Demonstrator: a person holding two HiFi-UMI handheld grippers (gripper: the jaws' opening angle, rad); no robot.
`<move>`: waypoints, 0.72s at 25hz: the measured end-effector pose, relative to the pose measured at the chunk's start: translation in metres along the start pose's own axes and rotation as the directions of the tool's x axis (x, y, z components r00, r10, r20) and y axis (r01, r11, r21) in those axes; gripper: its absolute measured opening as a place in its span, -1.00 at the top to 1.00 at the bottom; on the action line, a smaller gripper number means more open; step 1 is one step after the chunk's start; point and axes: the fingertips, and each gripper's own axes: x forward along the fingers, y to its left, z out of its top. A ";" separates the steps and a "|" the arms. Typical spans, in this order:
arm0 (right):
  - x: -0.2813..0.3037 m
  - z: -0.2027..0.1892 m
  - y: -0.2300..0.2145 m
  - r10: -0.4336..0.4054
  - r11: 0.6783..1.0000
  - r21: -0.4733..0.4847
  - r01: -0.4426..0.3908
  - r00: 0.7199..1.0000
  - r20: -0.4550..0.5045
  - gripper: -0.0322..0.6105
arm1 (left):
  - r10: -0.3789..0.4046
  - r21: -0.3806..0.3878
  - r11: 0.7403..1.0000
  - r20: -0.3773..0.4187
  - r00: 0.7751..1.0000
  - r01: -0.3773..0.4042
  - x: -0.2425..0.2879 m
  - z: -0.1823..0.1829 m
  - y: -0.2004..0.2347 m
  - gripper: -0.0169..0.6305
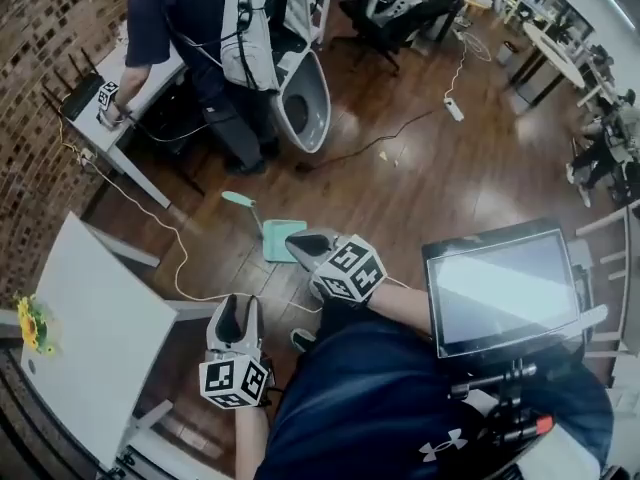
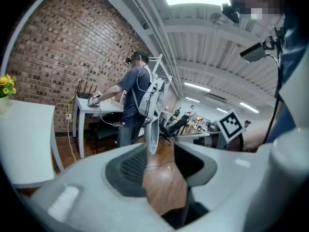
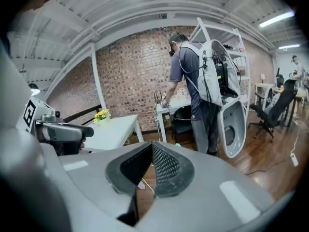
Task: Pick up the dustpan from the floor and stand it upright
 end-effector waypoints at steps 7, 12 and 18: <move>-0.053 0.008 0.016 0.005 0.998 -0.065 -0.003 0.999 0.037 0.87 | -0.082 -0.004 0.997 0.003 0.997 0.082 0.001 -0.003 -0.056 0.42; -0.085 0.000 0.011 0.036 0.999 -0.016 -0.035 0.997 0.062 0.87 | -0.062 0.092 0.993 -0.087 0.994 0.070 0.011 -0.020 -0.088 0.42; -0.101 -0.012 -0.009 0.078 0.996 -0.052 -0.074 0.995 0.060 0.87 | -0.035 0.060 0.997 -0.133 0.990 0.044 0.033 -0.027 -0.106 0.42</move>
